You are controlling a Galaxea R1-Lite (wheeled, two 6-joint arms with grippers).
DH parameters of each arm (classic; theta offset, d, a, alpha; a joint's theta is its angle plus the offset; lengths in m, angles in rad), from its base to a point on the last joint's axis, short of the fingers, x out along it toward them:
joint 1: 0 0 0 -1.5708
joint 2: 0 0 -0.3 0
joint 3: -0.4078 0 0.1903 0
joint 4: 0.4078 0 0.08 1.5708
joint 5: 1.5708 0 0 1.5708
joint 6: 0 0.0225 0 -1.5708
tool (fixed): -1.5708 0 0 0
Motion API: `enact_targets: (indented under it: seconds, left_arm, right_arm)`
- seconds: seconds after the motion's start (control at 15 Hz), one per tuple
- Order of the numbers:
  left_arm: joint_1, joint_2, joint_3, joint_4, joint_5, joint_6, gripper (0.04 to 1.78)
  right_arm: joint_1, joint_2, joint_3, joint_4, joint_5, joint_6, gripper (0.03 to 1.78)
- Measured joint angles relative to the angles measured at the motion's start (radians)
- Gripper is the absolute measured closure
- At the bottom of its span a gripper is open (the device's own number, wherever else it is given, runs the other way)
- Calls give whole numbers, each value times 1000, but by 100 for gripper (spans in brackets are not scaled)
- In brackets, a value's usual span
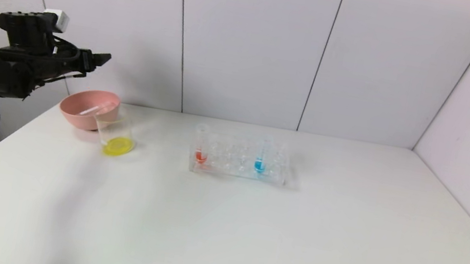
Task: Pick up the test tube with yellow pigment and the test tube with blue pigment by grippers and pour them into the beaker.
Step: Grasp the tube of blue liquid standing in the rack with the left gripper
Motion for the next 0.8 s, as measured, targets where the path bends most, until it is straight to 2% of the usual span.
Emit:
enact_targets:
  seconds: [0.4,0.8]
  left_arm:
    - [-11,-50,-9,-18,11,25,4]
    - [-104,-145,3,38,194,41,4]
  right_arm:
    - [0,0,0,0,0,0,10]
    - [0,0,0,0,0,0,10]
